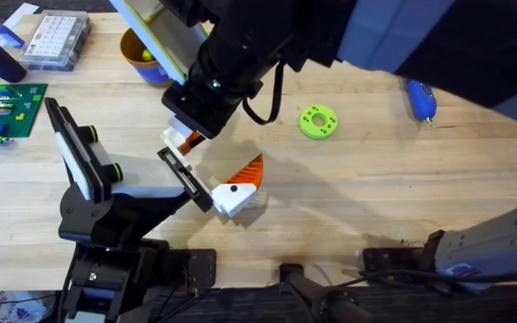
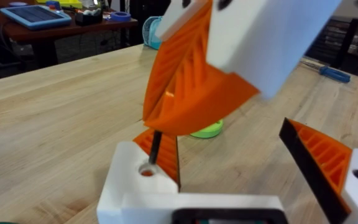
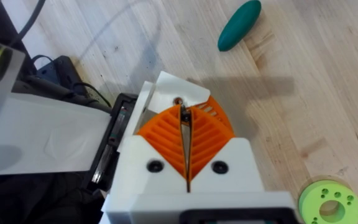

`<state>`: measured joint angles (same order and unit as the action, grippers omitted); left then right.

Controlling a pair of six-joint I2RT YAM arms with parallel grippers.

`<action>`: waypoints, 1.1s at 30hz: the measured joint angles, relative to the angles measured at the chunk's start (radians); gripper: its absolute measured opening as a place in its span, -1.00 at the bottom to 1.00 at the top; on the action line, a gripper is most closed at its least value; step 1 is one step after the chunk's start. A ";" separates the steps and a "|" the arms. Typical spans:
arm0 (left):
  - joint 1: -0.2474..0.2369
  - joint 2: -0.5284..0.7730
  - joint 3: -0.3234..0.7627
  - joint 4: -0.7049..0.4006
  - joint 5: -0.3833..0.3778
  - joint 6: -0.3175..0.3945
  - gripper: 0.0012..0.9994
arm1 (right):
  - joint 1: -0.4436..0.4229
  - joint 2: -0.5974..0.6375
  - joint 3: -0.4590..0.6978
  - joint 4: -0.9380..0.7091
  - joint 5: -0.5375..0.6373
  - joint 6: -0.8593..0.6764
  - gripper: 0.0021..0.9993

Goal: Pick up the gripper from the table and insert it into the empty holder that is missing its gripper. Then pick up a screw, insert it into the mounting hole, and use the screwdriver to tighten it. Finally, clean up the table by picking up the vegetable and placing it into the bucket.

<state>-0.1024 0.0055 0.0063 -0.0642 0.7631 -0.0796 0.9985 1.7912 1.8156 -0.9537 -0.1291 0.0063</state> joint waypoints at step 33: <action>0.000 0.000 0.000 0.001 0.000 -0.003 0.98 | -0.145 -0.243 -0.001 -0.020 0.008 0.000 -0.98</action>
<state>-0.1024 0.0052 0.0063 -0.0635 0.7628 -0.0830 0.8536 1.5483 1.8145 -0.9733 -0.1211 0.0063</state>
